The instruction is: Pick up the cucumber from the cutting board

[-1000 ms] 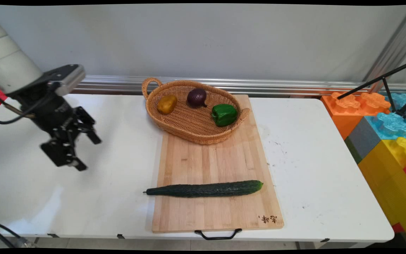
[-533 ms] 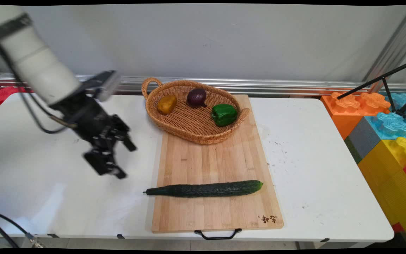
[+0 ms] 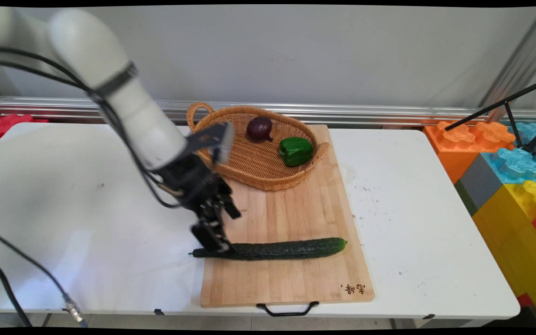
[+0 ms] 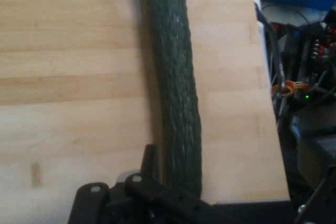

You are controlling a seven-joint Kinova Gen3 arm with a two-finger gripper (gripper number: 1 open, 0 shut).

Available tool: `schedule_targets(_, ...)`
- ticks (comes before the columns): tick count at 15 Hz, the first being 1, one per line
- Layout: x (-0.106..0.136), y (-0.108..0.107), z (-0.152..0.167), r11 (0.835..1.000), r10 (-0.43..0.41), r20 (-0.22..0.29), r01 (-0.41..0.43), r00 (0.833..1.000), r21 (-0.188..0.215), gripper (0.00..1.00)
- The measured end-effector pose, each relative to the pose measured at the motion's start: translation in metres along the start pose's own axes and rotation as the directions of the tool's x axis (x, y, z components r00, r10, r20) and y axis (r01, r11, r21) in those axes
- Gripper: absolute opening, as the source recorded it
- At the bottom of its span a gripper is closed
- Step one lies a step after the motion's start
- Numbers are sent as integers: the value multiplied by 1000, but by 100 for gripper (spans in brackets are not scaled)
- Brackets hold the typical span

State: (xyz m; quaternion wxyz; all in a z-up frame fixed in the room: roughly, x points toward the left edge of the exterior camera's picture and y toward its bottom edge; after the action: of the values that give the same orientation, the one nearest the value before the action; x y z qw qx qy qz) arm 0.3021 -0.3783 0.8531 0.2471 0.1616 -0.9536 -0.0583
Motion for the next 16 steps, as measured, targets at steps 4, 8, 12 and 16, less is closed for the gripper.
schedule_targets(4, 16, -5, 39, 1000, 2, 4, -2, 1000, 11, 100)
schedule_targets(8, 27, -12, 77, 1000, -5, 13, 5, 1000, 25, 100)
schedule_targets(12, 36, -19, 102, 999, -13, 20, 12, 1000, 40, 100)
schedule_targets(16, 41, -21, 112, 999, -17, 22, 16, 1000, 44, 0)
